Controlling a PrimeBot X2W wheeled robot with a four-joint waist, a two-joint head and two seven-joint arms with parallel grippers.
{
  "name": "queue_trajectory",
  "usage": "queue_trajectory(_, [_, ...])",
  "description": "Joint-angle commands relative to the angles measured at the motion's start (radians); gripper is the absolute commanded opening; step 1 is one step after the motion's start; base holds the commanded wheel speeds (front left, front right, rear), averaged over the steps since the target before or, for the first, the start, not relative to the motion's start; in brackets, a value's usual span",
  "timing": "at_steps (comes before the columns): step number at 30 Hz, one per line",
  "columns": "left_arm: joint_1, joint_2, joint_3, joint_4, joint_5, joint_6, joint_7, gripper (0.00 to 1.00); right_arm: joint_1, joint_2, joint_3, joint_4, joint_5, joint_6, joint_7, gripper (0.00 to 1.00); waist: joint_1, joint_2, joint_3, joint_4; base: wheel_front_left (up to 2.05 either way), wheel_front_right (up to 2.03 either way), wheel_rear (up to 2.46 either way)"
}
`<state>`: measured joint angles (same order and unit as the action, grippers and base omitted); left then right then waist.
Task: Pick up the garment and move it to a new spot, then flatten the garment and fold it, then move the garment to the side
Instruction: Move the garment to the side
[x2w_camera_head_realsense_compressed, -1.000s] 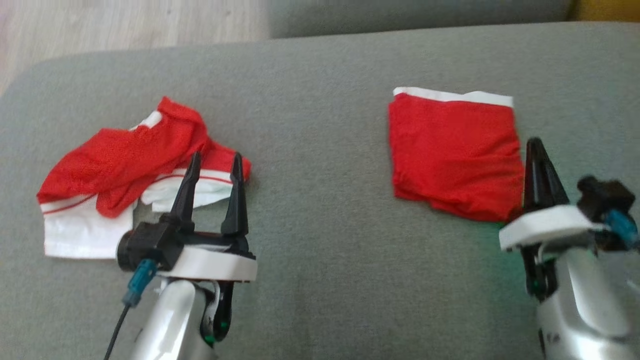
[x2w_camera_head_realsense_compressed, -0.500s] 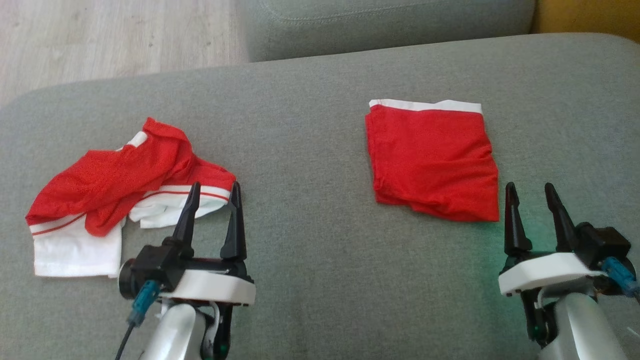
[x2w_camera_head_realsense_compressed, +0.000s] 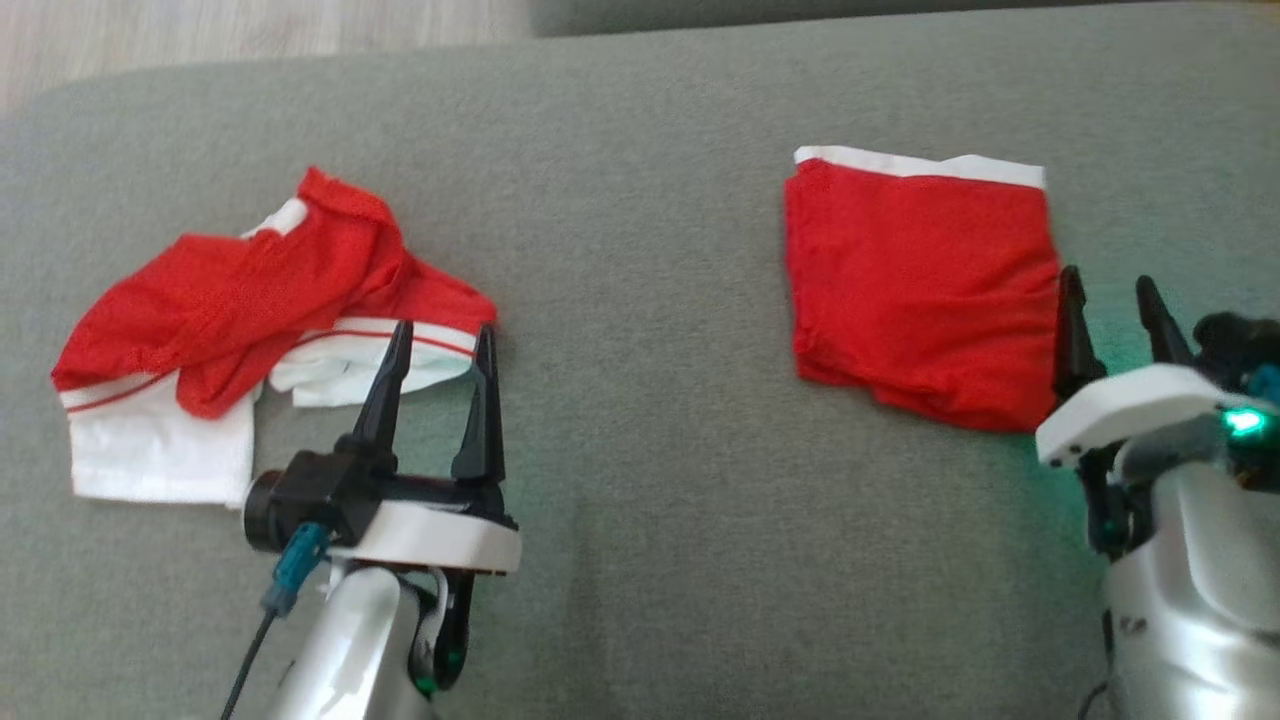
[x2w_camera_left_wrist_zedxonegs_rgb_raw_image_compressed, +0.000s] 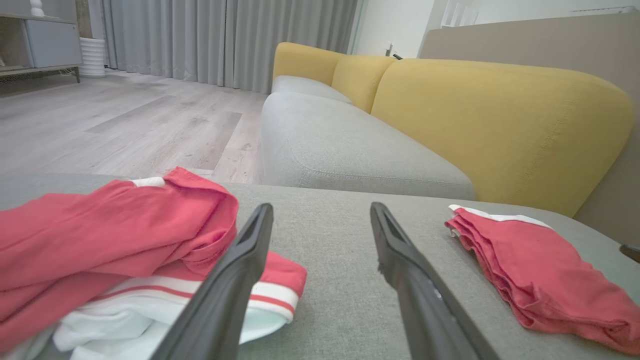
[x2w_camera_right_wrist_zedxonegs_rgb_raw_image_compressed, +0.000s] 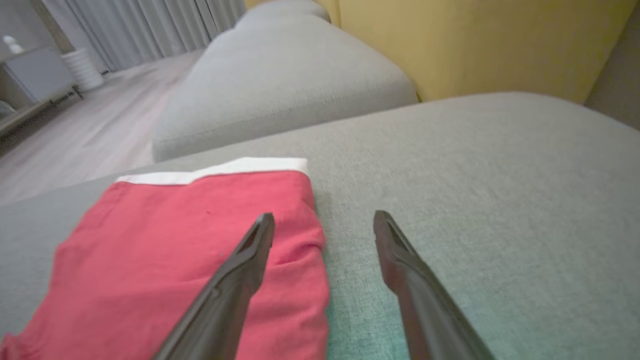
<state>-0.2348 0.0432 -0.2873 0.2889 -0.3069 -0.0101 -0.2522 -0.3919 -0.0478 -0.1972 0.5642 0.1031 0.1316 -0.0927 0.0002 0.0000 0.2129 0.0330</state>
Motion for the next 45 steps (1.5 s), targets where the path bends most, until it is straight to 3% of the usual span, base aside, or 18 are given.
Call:
queue_trajectory(1, [-0.044,0.007,0.023,-0.026,0.004,-0.004,-0.01,1.0,-0.06,-0.002,-0.004,0.006,-0.017,-0.001,0.026,1.0,-0.0002,0.0,0.033,0.031,0.0,0.0,0.0])
queue_trajectory(6, [-0.056,0.007,0.017,-0.027,0.002,-0.002,-0.01,1.0,-0.134,-0.002,-0.032,0.121,-0.005,-0.001,0.132,1.0,-0.0002,0.0,0.063,0.054,0.0,0.0,0.0])
queue_trajectory(12, [-0.062,0.007,0.017,-0.022,0.004,-0.005,-0.01,1.0,-0.167,-0.011,0.015,0.225,0.005,-0.001,0.211,1.0,-0.0002,0.0,0.069,0.066,0.0,0.0,0.0])
queue_trajectory(13, [-0.063,0.007,0.018,-0.021,0.004,-0.005,-0.01,1.0,-0.169,-0.018,0.031,0.239,0.003,-0.001,0.217,0.75,-0.0002,0.0,0.068,0.067,0.0,0.0,0.0])
queue_trajectory(14, [-0.064,0.007,0.018,-0.019,0.005,-0.005,-0.01,1.0,-0.172,-0.027,0.041,0.247,0.003,-0.001,0.21,0.02,-0.0002,0.0,0.065,0.067,0.0,0.0,0.0])
queue_trajectory(25, [-0.037,0.007,0.038,-0.016,0.012,-0.002,-0.01,1.0,-0.184,-0.149,0.148,0.236,-0.043,-0.001,0.141,0.0,-0.0002,0.0,0.0,0.024,0.0,0.0,0.0])
queue_trajectory(30, [-0.042,0.007,0.032,-0.025,0.006,0.001,-0.01,1.0,-0.168,-0.291,0.241,0.208,-0.049,-0.001,0.187,0.0,-0.0002,0.0,0.0,0.012,0.0,0.0,0.0])
queue_trajectory(34, [-0.052,0.007,0.032,-0.034,0.007,-0.002,-0.01,1.0,-0.165,-0.457,0.283,0.208,-0.064,-0.001,0.21,0.0,-0.0002,0.0,0.028,0.018,0.0,0.0,0.0])
queue_trajectory(39, [-0.066,0.007,0.037,-0.036,0.012,-0.007,-0.01,1.0,-0.181,-0.609,0.265,0.243,-0.108,-0.001,0.209,0.0,-0.0002,0.0,0.07,0.04,0.0,0.0,0.0])
queue_trajectory(45, [-0.084,0.007,0.042,-0.032,0.016,-0.018,-0.01,1.0,-0.222,-0.644,0.17,0.287,-0.161,-0.001,0.204,0.0,-0.0002,0.0,0.101,0.064,0.0,0.0,0.0])
